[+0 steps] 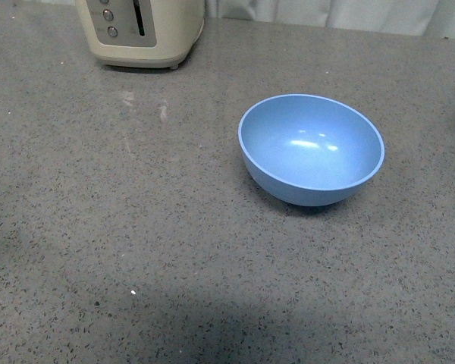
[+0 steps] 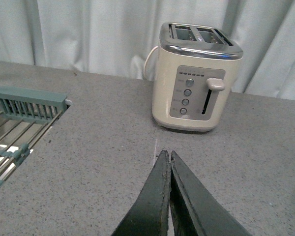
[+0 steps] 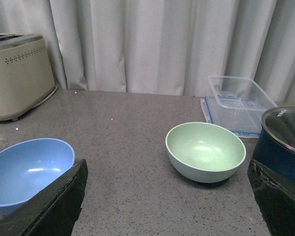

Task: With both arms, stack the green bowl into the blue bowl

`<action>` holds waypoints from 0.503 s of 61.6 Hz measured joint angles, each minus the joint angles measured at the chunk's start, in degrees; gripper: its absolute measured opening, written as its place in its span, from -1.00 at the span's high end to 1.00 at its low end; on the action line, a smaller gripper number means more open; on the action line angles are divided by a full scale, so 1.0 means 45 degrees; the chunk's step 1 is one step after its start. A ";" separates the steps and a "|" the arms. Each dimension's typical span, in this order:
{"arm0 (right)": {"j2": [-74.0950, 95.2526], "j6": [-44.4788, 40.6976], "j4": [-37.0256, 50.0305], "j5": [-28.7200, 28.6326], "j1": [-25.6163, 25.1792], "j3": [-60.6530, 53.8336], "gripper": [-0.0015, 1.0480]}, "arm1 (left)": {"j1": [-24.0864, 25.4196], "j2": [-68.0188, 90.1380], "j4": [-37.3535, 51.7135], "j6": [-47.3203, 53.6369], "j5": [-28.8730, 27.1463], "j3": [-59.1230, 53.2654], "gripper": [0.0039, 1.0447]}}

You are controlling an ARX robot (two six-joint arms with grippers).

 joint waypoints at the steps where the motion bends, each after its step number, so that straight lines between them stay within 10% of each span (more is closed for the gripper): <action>1: 0.0000 0.0005 0.0000 0.0000 0.0000 0.0000 -0.82 | 0.0000 -0.0078 -0.0024 0.0019 0.0000 -0.0044 0.92; 31: 0.0000 0.0000 0.0000 0.0000 0.0000 0.0000 -0.82 | 0.0000 -0.3803 -0.1880 0.0131 0.0000 -0.1797 0.93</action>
